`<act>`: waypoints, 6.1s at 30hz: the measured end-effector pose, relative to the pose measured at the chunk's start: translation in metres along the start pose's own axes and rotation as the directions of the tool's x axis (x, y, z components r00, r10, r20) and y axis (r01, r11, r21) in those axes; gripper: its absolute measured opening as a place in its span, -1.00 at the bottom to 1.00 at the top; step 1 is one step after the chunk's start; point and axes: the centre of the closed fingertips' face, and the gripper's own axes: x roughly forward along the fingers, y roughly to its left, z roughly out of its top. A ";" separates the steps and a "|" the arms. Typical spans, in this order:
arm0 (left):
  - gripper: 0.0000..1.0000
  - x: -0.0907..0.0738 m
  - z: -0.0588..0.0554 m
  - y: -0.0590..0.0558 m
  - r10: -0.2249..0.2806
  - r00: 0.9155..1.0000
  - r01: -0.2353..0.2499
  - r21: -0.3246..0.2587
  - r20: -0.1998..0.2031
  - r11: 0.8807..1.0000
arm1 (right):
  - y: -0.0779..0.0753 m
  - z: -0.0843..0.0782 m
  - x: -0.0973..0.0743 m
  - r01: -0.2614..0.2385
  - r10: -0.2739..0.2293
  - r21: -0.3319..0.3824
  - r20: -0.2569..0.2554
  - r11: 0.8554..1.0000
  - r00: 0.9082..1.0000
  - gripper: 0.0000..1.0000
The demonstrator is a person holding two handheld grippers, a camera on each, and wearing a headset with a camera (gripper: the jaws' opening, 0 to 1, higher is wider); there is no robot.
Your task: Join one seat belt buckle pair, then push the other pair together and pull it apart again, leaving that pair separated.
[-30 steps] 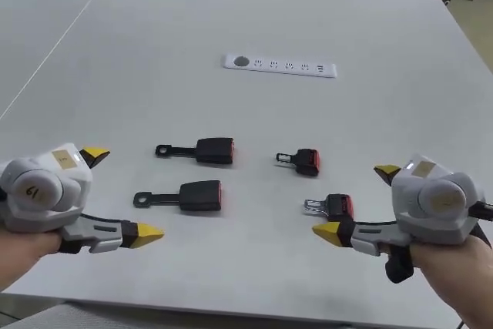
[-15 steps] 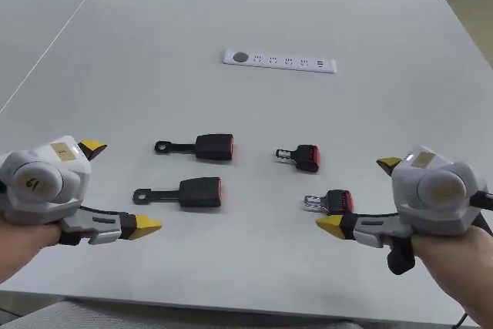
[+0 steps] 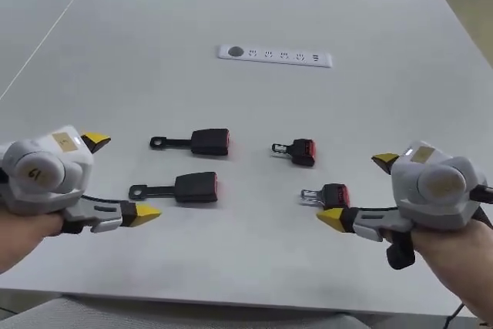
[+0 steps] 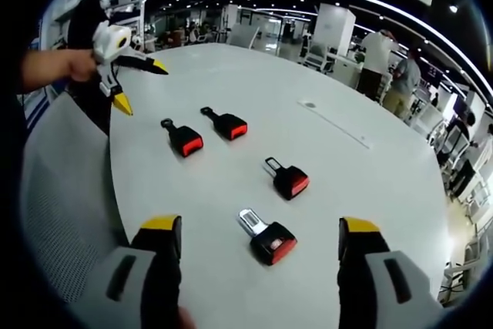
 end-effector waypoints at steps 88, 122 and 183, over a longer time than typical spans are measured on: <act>-0.34 0.113 -0.039 -0.040 -0.354 0.837 0.520 0.405 -0.416 0.752 | -0.013 -0.073 0.074 -0.492 0.323 -0.332 -0.450 0.805 0.832 -0.27; -0.36 0.103 -0.039 -0.048 -0.346 0.823 0.544 0.452 -0.451 0.707 | 0.031 -0.041 0.101 -0.516 0.362 -0.372 -0.410 0.772 0.837 -0.32; -0.36 0.122 -0.051 -0.037 -0.329 0.829 0.525 0.427 -0.453 0.736 | 0.102 0.024 0.152 -0.482 0.385 -0.383 -0.305 0.788 0.871 -0.34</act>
